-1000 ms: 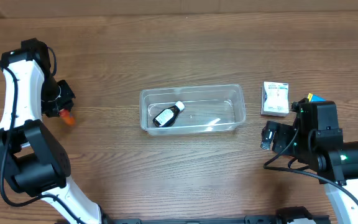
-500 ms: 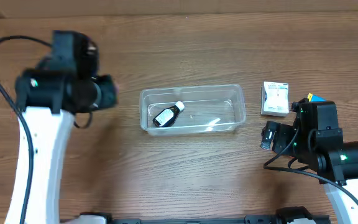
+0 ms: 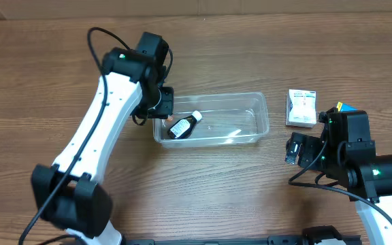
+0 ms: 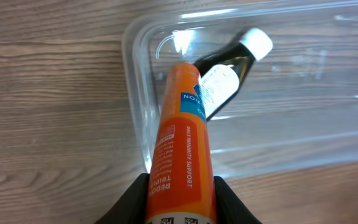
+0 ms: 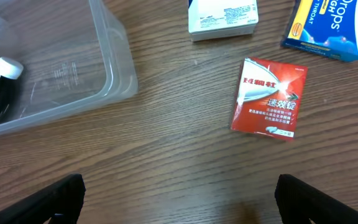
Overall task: Pack container
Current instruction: 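Place the orange tube upright in the container's left end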
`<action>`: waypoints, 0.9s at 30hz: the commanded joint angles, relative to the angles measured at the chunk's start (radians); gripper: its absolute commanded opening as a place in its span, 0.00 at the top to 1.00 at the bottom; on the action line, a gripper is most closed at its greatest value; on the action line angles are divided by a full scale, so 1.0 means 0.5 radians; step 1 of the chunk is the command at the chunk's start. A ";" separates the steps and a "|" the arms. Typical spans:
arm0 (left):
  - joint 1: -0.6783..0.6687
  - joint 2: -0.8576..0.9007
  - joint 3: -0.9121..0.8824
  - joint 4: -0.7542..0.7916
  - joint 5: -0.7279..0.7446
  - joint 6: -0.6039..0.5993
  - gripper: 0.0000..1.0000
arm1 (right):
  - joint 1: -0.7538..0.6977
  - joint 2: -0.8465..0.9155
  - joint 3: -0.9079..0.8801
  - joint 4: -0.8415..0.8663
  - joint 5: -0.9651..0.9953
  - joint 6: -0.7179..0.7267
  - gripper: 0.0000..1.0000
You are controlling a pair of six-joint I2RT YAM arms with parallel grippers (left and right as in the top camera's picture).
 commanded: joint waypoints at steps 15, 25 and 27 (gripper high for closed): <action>-0.013 0.298 0.328 -0.105 -0.112 0.034 0.45 | -0.009 -0.007 0.061 0.001 -0.019 0.008 0.00; 0.130 -0.541 0.722 -0.340 -0.394 -0.140 0.00 | -0.009 0.114 0.275 -0.006 0.072 0.060 0.00; 0.285 -0.626 0.722 -0.343 -0.390 -0.187 0.00 | -0.016 0.378 0.671 -0.053 0.293 0.045 0.00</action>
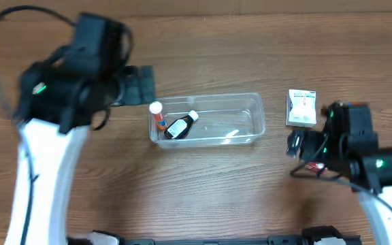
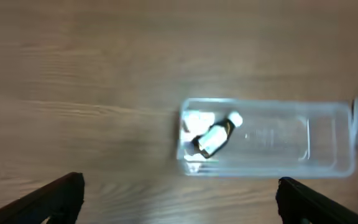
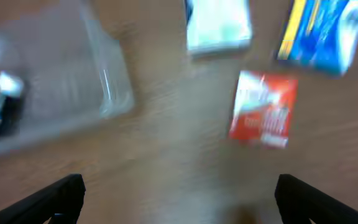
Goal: Pack container
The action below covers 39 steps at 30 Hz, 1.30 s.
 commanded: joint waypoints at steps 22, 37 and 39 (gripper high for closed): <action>0.437 0.089 0.001 -0.024 0.035 -0.086 0.00 | -0.298 2.033 0.806 0.274 0.149 -0.524 0.00; 0.437 0.089 0.001 -0.031 0.035 -0.085 0.00 | -0.298 2.032 0.646 0.466 0.057 -0.510 0.27; 0.437 0.089 0.001 -0.033 0.035 -0.085 0.00 | -0.294 2.029 0.671 0.457 0.056 -0.494 0.27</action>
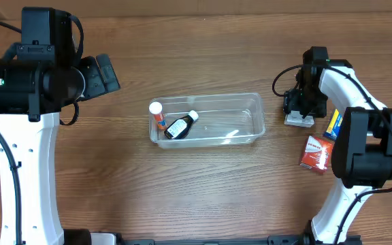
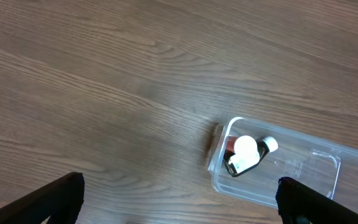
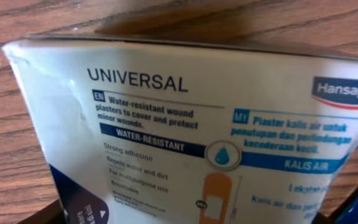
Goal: Pack container
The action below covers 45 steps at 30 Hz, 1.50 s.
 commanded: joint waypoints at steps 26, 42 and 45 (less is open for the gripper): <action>0.008 0.015 -0.006 -0.027 0.017 0.017 0.00 | 1.111 -0.805 -0.210 -0.048 -0.119 0.532 0.26; 0.008 0.015 -0.005 -0.028 0.008 0.018 0.00 | 1.028 -0.533 -0.207 -0.049 0.016 0.623 0.00; 0.008 0.015 -0.005 -0.037 0.008 0.018 0.00 | 1.034 -0.635 -0.018 -0.201 0.113 0.626 0.00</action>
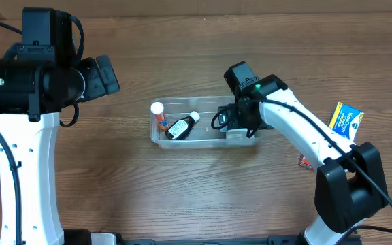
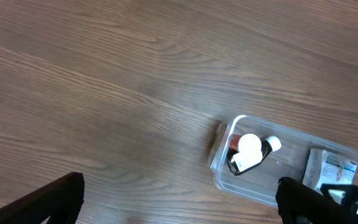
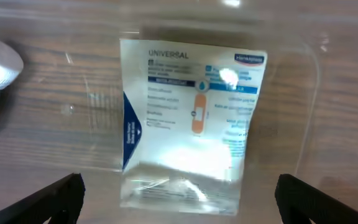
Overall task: Pack container
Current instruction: 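Carry the white box into the container's right end and release, then grasp the blue-and-yellow lozenge box with the right gripper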
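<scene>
The clear plastic container [image 1: 206,107] holds an orange tube with a white cap [image 1: 157,113] and a dark bottle [image 1: 181,126] at its left end. A white plaster box [image 3: 191,118] lies flat in its right half and also shows in the left wrist view [image 2: 331,168]. My right gripper [image 3: 179,200] hovers just above that box, open, fingers wide apart and nothing between them. My left gripper [image 2: 179,200] is open, high over the bare table to the left of the container [image 2: 278,180].
A blue and yellow box [image 1: 346,117] lies on the table at the far right. A red box [image 1: 304,161] peeks out from under my right arm. The table is brown wood.
The plaster box was at my right gripper on the table right of the container. Now it lies inside the container's right half, with that gripper open over it. The left arm has not moved.
My left gripper first held the orange tube over the container's left end. Then the tube stood inside and that gripper was open and raised. My right gripper went from open near the boxes to the plaster box, which now lies in the container.
</scene>
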`<action>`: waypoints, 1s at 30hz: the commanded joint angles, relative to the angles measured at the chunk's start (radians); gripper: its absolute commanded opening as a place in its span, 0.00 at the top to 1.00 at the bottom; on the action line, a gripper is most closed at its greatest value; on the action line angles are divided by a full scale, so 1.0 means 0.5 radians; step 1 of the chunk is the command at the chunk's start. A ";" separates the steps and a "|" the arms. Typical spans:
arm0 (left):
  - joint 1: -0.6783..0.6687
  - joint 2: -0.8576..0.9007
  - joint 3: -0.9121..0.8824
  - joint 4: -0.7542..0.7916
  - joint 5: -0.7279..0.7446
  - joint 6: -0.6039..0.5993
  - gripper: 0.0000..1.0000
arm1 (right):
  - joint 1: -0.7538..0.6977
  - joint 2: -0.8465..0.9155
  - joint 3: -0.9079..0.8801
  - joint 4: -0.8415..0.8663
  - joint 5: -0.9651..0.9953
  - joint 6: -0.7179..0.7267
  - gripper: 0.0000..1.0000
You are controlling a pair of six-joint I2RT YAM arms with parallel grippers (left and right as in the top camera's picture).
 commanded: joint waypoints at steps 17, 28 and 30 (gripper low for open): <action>0.008 0.014 -0.005 -0.025 0.003 0.037 0.00 | -1.725 0.077 0.269 -0.097 0.098 -0.156 0.00; 0.008 0.014 -0.005 -0.028 0.004 0.037 0.00 | -1.731 0.659 0.262 0.022 -0.111 -0.281 0.01; 0.008 0.014 -0.005 -0.034 0.004 0.037 0.00 | -1.730 0.658 0.262 0.006 -0.114 -0.281 0.13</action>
